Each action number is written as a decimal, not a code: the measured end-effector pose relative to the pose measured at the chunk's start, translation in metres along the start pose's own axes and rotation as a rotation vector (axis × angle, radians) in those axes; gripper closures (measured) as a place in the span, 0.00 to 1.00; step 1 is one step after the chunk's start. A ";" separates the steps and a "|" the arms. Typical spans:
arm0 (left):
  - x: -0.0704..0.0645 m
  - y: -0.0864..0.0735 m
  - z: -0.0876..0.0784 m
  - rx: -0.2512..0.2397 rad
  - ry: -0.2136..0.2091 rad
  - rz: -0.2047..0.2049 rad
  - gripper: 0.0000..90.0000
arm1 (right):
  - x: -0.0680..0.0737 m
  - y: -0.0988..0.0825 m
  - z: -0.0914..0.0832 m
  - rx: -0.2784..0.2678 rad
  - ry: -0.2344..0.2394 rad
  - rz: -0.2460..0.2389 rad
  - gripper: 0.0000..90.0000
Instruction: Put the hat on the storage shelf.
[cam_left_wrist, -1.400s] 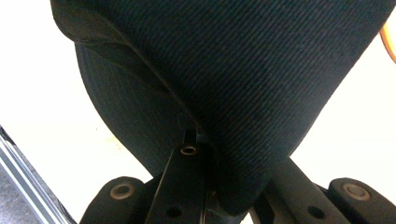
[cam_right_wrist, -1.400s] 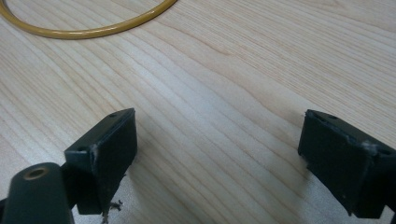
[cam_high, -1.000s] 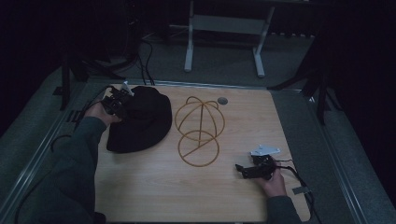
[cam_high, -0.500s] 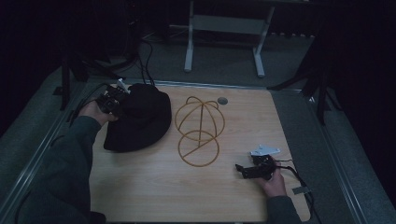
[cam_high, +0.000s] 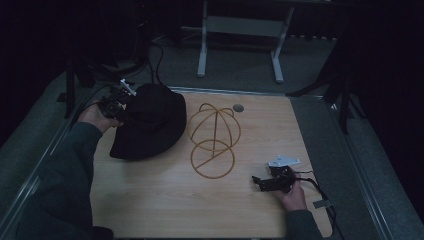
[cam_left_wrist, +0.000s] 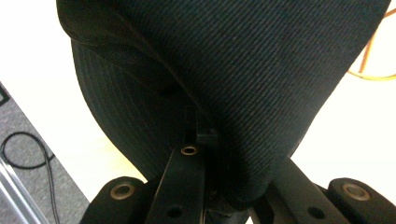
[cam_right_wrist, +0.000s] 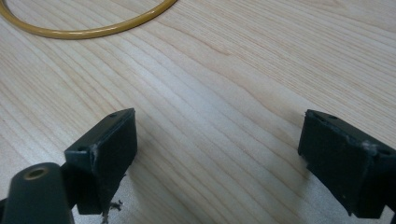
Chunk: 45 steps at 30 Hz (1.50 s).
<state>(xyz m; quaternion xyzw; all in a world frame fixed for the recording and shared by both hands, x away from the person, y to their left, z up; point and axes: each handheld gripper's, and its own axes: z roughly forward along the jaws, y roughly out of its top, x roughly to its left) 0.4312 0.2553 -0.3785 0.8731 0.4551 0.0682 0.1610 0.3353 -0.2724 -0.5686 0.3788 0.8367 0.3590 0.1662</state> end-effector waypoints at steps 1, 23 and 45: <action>-0.001 0.000 -0.002 -0.006 -0.002 0.004 0.98 | 0.000 0.000 0.000 0.000 0.000 0.000 0.13; -0.010 0.003 -0.040 -0.063 -0.014 0.073 0.98 | 0.000 0.000 0.000 -0.002 -0.001 0.000 0.13; -0.012 0.003 -0.063 -0.106 -0.028 0.121 0.98 | 0.000 0.000 0.000 -0.002 0.000 0.003 0.13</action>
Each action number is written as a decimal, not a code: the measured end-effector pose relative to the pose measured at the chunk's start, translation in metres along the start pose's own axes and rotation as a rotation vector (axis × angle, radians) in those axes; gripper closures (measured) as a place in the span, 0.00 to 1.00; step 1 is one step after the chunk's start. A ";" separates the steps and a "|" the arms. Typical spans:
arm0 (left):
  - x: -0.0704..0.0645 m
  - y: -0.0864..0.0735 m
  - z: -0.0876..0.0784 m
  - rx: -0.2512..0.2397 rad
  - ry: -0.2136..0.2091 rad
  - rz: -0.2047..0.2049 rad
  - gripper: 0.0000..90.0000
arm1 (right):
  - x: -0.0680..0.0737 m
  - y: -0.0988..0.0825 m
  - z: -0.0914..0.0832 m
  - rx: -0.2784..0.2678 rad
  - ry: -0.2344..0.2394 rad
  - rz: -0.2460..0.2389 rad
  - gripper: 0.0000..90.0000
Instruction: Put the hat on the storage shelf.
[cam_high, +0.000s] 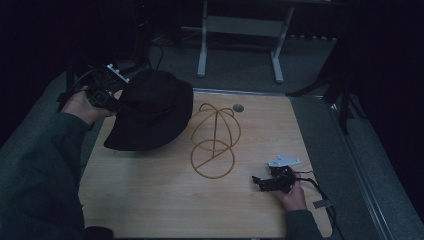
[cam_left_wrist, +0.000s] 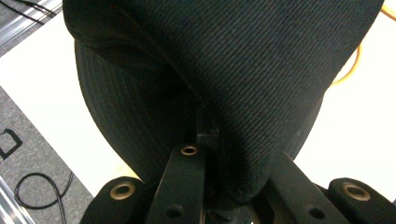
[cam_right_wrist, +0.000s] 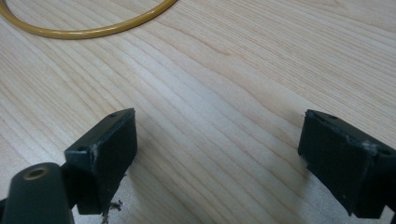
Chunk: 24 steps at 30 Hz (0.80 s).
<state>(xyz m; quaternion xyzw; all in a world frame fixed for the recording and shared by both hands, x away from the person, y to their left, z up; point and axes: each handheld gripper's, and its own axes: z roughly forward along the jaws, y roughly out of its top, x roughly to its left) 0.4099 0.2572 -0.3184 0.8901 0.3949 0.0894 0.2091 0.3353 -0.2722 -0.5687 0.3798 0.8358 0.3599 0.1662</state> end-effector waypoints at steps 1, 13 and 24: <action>0.000 0.000 -0.001 -0.003 -0.003 0.000 0.98 | 0.000 0.000 0.000 0.000 0.000 0.000 0.13; 0.002 -0.001 -0.015 -0.044 -0.012 -0.001 0.98 | 0.000 0.000 0.000 0.000 0.000 0.000 0.13; 0.001 -0.002 -0.025 -0.062 -0.014 0.006 0.98 | 0.000 0.000 0.000 0.001 0.000 -0.001 0.13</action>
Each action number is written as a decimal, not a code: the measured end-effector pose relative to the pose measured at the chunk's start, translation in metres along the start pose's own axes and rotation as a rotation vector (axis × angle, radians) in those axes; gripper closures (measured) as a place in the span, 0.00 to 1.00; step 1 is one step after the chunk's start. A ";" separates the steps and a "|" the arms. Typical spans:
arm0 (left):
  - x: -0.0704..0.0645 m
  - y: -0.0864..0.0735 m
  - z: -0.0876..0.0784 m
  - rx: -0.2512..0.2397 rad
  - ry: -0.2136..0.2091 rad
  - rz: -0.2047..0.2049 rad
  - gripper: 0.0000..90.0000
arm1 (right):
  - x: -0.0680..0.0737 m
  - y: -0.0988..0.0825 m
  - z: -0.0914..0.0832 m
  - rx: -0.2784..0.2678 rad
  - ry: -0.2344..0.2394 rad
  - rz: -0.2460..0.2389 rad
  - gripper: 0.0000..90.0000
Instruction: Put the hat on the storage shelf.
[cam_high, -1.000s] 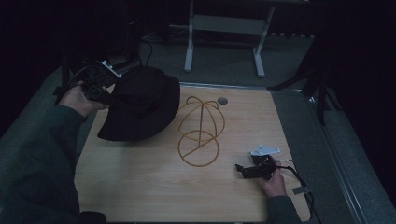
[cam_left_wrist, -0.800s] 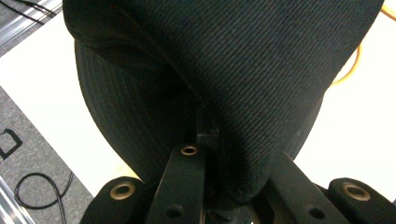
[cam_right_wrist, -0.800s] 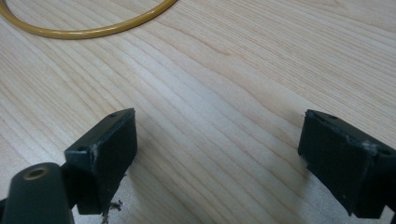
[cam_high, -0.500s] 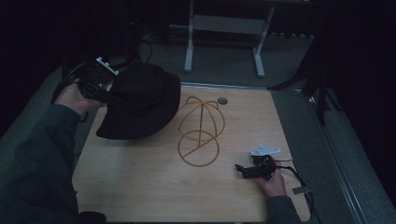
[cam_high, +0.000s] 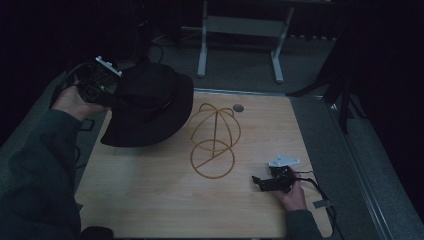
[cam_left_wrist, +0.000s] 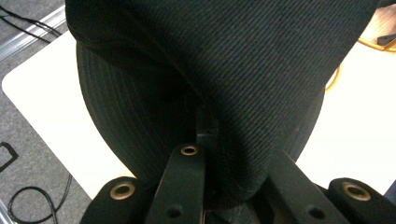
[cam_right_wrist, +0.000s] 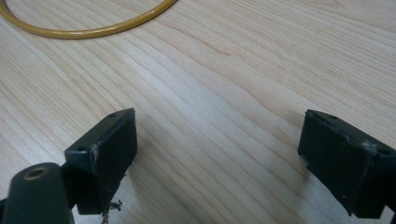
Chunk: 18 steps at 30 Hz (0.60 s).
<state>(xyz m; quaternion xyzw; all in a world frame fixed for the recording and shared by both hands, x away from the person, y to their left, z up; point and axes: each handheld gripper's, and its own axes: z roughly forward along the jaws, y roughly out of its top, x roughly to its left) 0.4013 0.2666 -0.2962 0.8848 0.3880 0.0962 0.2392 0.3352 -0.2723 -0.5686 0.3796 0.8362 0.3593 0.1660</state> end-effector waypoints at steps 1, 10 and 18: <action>0.000 0.000 -0.001 0.000 0.000 -0.001 0.98 | 0.000 0.000 0.000 0.000 0.000 0.000 0.13; -0.001 0.001 -0.008 -0.017 -0.004 0.005 0.98 | 0.000 0.000 0.000 0.000 0.000 0.000 0.13; -0.004 0.004 -0.010 -0.039 -0.017 0.009 0.98 | 0.000 0.000 0.000 0.000 0.000 0.000 0.13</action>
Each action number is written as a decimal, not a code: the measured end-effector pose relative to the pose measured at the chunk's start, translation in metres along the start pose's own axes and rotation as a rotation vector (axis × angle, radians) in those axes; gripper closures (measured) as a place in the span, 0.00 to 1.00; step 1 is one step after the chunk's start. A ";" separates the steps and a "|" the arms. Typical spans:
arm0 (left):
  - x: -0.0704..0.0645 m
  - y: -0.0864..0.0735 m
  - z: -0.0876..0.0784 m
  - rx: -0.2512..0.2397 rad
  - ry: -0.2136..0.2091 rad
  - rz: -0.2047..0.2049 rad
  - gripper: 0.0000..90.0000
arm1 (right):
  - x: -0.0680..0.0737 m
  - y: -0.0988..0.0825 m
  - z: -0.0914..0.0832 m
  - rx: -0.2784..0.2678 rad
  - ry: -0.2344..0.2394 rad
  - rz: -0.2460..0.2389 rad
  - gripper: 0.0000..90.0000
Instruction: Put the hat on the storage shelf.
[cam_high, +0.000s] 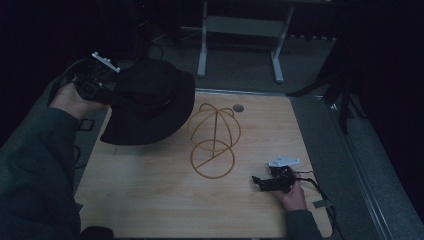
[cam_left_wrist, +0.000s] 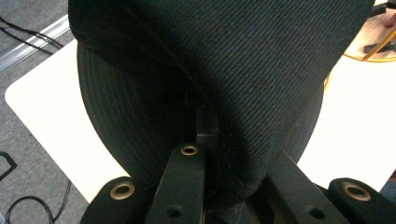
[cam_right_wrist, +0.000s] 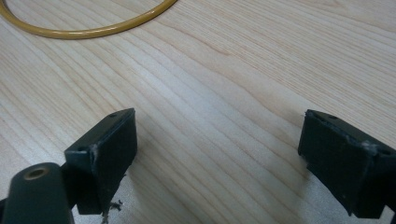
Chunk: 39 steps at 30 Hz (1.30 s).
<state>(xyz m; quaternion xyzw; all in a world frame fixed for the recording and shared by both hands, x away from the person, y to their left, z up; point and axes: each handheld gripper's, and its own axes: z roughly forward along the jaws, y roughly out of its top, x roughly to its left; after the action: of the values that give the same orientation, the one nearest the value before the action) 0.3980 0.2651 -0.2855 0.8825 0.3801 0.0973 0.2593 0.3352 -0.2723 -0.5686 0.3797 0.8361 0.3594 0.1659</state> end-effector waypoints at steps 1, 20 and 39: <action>0.000 0.001 -0.001 -0.002 -0.002 0.004 0.98 | 0.000 0.000 0.000 0.000 0.000 0.000 0.13; -0.008 0.006 -0.012 -0.033 -0.020 0.033 0.98 | 0.000 0.000 0.000 0.001 -0.001 -0.001 0.13; -0.015 0.012 -0.027 -0.067 -0.039 0.068 0.98 | 0.000 0.000 0.000 0.003 0.000 -0.001 0.13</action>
<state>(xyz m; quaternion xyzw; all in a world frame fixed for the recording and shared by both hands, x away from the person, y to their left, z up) 0.3848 0.2575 -0.2553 0.8874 0.3414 0.1012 0.2926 0.3352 -0.2724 -0.5684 0.3794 0.8368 0.3583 0.1655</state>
